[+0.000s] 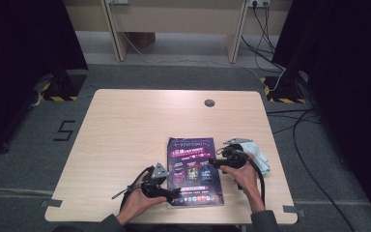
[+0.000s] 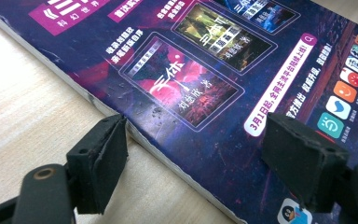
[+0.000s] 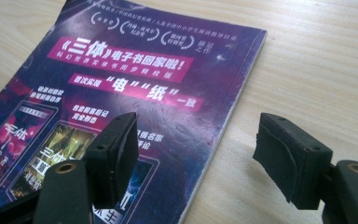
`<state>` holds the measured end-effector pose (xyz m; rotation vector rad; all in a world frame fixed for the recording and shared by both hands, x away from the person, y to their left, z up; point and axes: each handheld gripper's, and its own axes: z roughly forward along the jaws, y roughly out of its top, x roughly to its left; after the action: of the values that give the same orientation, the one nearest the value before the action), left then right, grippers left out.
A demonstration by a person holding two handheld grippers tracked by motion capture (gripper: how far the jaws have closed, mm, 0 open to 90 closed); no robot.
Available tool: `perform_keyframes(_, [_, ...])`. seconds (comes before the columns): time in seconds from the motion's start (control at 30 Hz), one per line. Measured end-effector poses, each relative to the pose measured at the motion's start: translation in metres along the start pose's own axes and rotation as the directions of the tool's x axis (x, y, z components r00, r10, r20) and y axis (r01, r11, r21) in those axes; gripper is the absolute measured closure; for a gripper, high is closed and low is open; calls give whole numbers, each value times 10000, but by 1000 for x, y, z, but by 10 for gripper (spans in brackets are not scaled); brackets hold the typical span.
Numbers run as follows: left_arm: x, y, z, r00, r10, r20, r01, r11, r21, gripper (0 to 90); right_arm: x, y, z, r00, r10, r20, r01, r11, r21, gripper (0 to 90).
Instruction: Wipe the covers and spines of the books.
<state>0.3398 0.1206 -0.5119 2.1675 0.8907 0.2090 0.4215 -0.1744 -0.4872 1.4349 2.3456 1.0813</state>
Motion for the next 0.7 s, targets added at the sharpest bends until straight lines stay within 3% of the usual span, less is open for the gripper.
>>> perform_keyframes(0.17, [1, -1, -3, 9998, 178, 124, -179, 9998, 95, 230, -2, -2, 2, 9994, 306, -147, -306, 9995, -38, 271])
perform_keyframes(0.43, [-2, -7, -10, 9989, 310, 346, -318, 9992, 241, 252, 4, -3, 5, 9995, -16, -305, 19, 9999, 118, 224])
perform_keyframes(0.7, [-4, -11, -13, 9991, 167, 395, -174, 9997, 185, 261, 10, -6, 14, 9999, -121, -76, 126, 9981, 600, 245])
